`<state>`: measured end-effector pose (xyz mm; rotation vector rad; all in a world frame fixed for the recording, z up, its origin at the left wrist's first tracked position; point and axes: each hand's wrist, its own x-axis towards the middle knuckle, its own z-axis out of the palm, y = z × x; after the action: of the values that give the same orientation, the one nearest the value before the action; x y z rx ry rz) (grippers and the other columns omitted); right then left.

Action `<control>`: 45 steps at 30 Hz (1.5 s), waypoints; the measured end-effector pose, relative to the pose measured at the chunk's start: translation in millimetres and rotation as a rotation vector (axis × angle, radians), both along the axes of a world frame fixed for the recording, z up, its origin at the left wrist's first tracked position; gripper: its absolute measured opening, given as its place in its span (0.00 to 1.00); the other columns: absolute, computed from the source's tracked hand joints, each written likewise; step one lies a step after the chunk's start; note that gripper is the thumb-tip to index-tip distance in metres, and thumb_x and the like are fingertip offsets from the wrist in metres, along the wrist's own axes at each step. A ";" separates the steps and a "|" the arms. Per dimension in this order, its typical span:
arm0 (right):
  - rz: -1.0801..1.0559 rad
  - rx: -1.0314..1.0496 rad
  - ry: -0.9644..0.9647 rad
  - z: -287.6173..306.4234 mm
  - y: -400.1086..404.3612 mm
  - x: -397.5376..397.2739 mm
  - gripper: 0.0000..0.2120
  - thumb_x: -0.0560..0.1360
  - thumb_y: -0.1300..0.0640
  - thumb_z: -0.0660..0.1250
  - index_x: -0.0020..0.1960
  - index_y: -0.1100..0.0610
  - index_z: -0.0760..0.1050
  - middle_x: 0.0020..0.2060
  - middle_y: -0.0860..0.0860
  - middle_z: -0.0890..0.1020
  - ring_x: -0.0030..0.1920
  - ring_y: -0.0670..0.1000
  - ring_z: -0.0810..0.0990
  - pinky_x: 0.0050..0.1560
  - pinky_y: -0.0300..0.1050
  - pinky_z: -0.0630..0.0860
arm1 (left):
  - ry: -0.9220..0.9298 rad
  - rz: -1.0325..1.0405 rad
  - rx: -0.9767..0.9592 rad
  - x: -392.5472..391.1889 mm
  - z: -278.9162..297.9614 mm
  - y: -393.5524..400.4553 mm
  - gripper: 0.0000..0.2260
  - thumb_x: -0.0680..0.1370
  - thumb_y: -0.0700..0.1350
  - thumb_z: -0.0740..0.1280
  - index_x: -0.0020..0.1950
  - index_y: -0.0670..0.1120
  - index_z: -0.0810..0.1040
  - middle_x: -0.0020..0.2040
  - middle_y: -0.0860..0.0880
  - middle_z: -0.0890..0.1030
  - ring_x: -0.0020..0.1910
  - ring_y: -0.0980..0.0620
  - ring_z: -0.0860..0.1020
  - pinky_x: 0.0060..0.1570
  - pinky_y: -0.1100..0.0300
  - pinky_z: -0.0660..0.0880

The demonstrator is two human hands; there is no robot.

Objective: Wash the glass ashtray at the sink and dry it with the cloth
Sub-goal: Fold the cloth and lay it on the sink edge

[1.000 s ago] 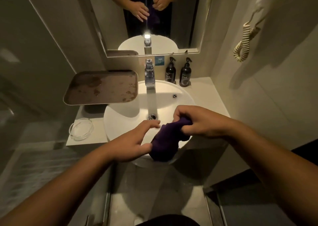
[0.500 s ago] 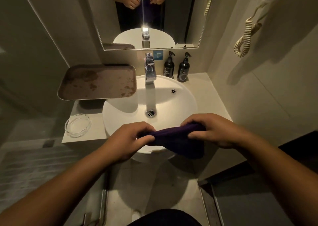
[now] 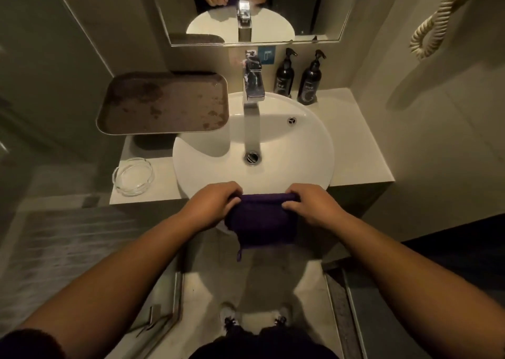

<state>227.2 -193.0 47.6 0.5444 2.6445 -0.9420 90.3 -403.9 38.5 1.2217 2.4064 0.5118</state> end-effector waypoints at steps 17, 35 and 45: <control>0.493 0.427 0.202 -41.7 -7.7 15.5 0.28 0.74 0.34 0.60 0.67 0.51 0.71 0.58 0.50 0.80 0.56 0.52 0.77 0.58 0.50 0.72 | 0.312 -0.209 -0.055 41.9 -32.4 -11.7 0.25 0.74 0.65 0.59 0.61 0.50 0.74 0.55 0.50 0.79 0.52 0.49 0.77 0.52 0.51 0.73; 0.453 0.504 0.262 -41.0 -7.5 25.2 0.33 0.75 0.31 0.54 0.72 0.51 0.65 0.68 0.52 0.74 0.65 0.53 0.72 0.69 0.52 0.64 | 0.456 -0.017 -0.134 54.4 -27.8 -29.1 0.32 0.75 0.64 0.60 0.73 0.48 0.62 0.75 0.44 0.65 0.74 0.43 0.61 0.72 0.43 0.56; 0.421 0.533 0.338 -11.6 -20.9 -9.6 0.37 0.76 0.31 0.55 0.77 0.51 0.55 0.78 0.53 0.60 0.77 0.57 0.57 0.75 0.55 0.50 | 0.510 0.378 -0.194 60.8 2.2 -46.5 0.39 0.75 0.69 0.53 0.79 0.48 0.50 0.80 0.44 0.51 0.78 0.43 0.48 0.75 0.42 0.49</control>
<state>217.6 -213.9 36.0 -0.0960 3.1380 -0.2103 151.1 -450.4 40.7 0.8920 3.0574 0.0585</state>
